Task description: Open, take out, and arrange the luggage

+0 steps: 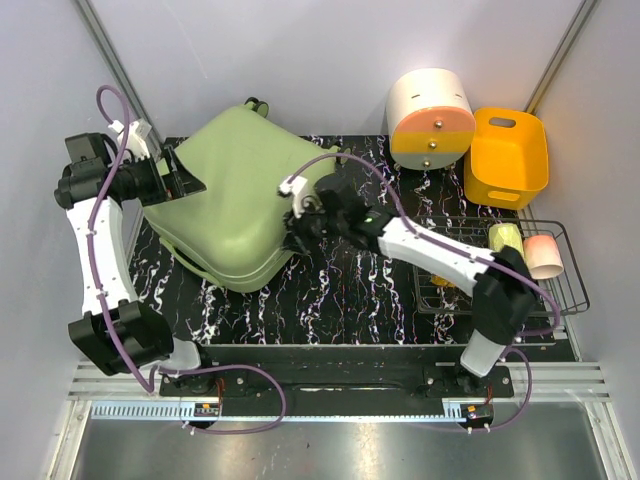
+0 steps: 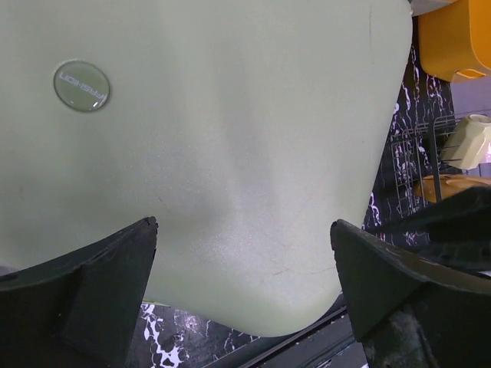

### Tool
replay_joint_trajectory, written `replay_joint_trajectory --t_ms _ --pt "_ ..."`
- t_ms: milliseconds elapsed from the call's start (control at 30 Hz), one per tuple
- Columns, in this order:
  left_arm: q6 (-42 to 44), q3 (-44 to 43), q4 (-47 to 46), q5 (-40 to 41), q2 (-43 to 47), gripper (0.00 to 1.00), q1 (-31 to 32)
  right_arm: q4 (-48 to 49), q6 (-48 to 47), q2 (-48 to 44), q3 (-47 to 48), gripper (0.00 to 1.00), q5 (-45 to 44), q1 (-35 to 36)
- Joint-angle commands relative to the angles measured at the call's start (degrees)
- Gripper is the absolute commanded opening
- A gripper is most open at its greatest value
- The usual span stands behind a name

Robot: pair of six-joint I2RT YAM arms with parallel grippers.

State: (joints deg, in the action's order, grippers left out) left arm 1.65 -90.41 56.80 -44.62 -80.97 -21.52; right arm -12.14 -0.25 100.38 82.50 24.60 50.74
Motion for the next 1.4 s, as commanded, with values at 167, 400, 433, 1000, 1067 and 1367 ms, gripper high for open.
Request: replay_joint_trajectory --t_ms 167,400,433,1000,1067,1367 --pt "-1.38 0.84 -2.91 -1.87 5.11 0.99 -0.37 10.35 -6.86 -10.73 -16.13 0.34 -5.44 -16.81" --pt "-8.4 5.68 -5.03 -1.78 6.79 0.99 -1.42 21.01 -12.22 -4.32 -17.37 0.45 -2.11 -19.54" --pt "-9.46 6.38 -5.29 -2.92 6.96 0.99 -2.55 21.89 -12.84 -2.49 -16.76 0.45 -1.84 -19.54" --pt "-13.07 16.4 -5.38 -10.13 9.69 0.99 -13.02 31.39 -18.37 9.22 -11.39 0.3 -2.63 -19.63" --pt "-13.34 17.98 -5.38 -11.71 10.22 0.99 -14.86 31.48 -19.08 9.4 -11.66 0.26 -2.54 -19.63" --pt "-14.56 22.73 -4.32 -12.24 12.33 0.98 -20.66 34.03 -21.02 10.54 -11.66 0.0 -4.91 -20.59"
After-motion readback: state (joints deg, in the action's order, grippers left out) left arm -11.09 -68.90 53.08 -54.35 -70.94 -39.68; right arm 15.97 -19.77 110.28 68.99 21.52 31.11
